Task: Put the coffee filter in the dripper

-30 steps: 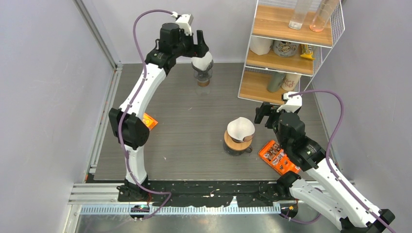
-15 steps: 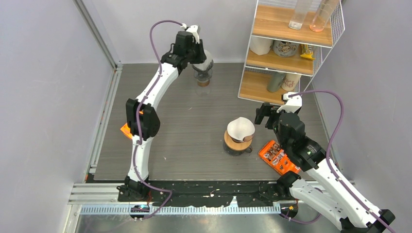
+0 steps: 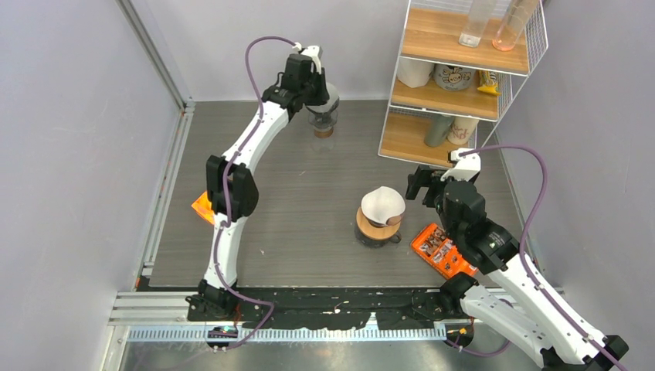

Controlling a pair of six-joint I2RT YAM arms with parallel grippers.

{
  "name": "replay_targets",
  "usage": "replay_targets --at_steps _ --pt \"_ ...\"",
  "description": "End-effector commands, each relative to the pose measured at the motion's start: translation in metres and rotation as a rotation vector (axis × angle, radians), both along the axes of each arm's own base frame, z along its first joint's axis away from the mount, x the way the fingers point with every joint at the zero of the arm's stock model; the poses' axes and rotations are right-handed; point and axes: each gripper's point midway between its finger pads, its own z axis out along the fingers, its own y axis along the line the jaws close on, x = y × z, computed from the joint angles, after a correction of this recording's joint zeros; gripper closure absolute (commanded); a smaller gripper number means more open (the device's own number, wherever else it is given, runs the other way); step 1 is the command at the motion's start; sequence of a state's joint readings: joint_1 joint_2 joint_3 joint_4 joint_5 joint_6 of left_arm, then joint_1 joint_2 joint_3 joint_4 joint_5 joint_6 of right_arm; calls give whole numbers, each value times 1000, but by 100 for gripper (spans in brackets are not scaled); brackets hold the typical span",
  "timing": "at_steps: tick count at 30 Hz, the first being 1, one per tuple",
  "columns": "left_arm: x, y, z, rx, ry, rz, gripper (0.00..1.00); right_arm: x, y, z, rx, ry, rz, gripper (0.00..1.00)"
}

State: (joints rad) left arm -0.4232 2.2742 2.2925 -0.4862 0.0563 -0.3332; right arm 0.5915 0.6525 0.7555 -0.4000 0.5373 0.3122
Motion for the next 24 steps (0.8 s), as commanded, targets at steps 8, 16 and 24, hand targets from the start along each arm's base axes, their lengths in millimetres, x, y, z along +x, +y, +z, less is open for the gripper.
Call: replay_targets --at_steps 8,16,24 --pt "3 -6 13 49 -63 -58 73 -5 -8 -5 1 1 -22 5" --pt "3 -11 3 56 -48 -100 69 -10 -15 -7 2 -3 -45 4" --pt "5 -14 -1 46 -42 -101 69 -10 -16 -8 8 -4 -53 5"
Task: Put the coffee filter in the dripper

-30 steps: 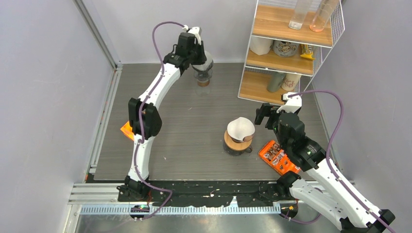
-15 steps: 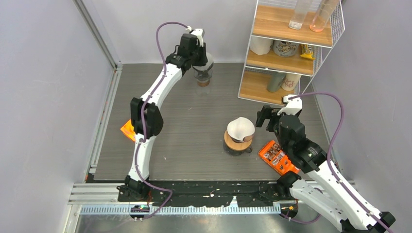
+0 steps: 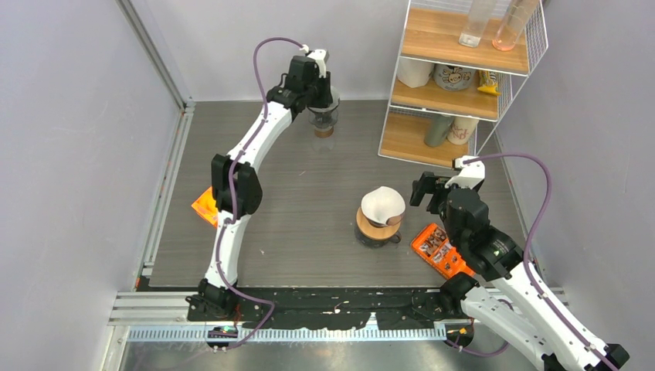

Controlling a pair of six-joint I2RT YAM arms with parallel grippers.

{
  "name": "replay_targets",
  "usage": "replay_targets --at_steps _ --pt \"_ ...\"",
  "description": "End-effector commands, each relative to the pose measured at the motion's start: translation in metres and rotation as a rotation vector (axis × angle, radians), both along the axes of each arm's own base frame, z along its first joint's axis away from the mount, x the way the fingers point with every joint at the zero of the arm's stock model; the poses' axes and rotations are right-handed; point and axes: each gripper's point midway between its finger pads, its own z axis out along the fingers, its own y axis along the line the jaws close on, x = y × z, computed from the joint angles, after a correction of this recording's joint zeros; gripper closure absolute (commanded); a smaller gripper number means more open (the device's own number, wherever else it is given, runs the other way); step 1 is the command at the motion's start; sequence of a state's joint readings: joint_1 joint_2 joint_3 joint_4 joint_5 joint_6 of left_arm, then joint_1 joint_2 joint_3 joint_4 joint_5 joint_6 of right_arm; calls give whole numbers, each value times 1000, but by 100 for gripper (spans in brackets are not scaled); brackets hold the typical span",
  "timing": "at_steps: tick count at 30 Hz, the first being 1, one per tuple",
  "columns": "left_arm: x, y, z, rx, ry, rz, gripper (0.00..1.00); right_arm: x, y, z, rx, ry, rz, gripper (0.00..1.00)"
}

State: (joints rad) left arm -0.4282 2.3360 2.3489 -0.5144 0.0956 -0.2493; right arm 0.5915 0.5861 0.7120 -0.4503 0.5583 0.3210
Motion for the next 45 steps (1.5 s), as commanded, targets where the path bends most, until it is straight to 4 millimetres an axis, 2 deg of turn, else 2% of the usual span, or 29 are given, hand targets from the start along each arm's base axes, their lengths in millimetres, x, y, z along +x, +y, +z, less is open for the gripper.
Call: replay_targets --at_steps 1,8,22,27,32,33,35,37,38,39,43,45 --pt "2 -5 16 -14 -39 -23 69 2 -4 5 17 -22 -32 5" --pt "0 -6 18 -16 -36 -31 70 4 -3 6 7 -21 -30 5" --pt "-12 -5 77 -81 -134 -37 68 7 -2 7 16 -36 -35 4" --pt "-15 -2 98 -92 -173 -32 62 8 -1 9 21 -45 -30 5" --pt "-24 1 111 -93 -183 -41 56 9 0 9 20 -45 -29 5" --pt "-26 2 116 -95 -189 -44 54 9 0 10 21 -47 -31 5" --pt "-33 4 129 -101 -206 -53 41 10 -2 11 26 -53 -42 4" --pt "-41 7 146 -106 -233 -61 21 11 -4 14 31 -58 -57 4" --pt "-45 11 156 -104 -255 -55 8 11 -4 16 36 -62 -62 5" --pt "-50 16 166 -101 -280 -41 1 12 -6 15 35 -61 -75 4" --pt "-81 43 207 -95 -377 2 0 17 -14 15 45 -54 -137 5" --pt "-102 58 216 -81 -414 24 0 21 -22 12 52 -42 -182 5"
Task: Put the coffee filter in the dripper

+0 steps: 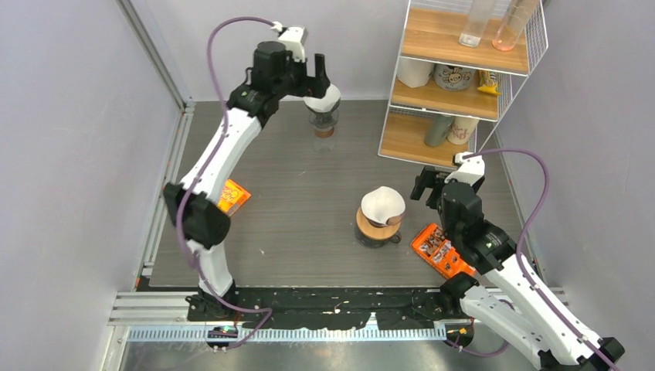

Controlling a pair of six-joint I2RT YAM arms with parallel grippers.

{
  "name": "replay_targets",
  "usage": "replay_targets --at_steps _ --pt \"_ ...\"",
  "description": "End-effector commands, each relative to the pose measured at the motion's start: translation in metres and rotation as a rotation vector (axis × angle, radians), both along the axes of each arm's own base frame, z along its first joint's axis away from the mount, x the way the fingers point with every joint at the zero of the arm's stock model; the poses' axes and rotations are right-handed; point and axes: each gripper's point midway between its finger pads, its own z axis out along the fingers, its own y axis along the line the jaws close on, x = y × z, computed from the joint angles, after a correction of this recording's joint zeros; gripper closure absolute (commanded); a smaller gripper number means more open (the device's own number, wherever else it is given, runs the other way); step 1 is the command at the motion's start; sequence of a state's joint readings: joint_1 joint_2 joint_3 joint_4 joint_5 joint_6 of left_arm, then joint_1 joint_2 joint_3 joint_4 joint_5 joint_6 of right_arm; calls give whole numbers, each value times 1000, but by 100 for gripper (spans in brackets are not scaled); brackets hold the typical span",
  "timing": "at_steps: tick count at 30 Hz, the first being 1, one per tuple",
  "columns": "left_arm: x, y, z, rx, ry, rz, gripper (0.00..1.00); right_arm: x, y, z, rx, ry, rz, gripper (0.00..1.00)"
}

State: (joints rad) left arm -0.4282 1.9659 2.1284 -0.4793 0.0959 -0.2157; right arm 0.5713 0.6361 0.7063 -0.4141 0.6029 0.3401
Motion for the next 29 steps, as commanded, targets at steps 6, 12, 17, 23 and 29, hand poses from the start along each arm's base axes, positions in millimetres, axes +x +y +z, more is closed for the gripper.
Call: replay_targets --at_steps 6,12,17,23,29 --pt "-99 114 40 11 -246 309 0 18 -60 7 123 -28 -318 5" --pt "-148 195 -72 -28 -36 626 0 3 -112 -9 97 -61 -605 4" --pt "-176 221 -127 -75 10 726 0 -7 -126 -11 107 -100 -699 5" --pt "-180 224 -125 -86 27 724 0 -9 -129 -16 87 -93 -706 4" --pt "-176 220 -132 -62 63 701 0 -6 -126 -18 78 -86 -688 5"
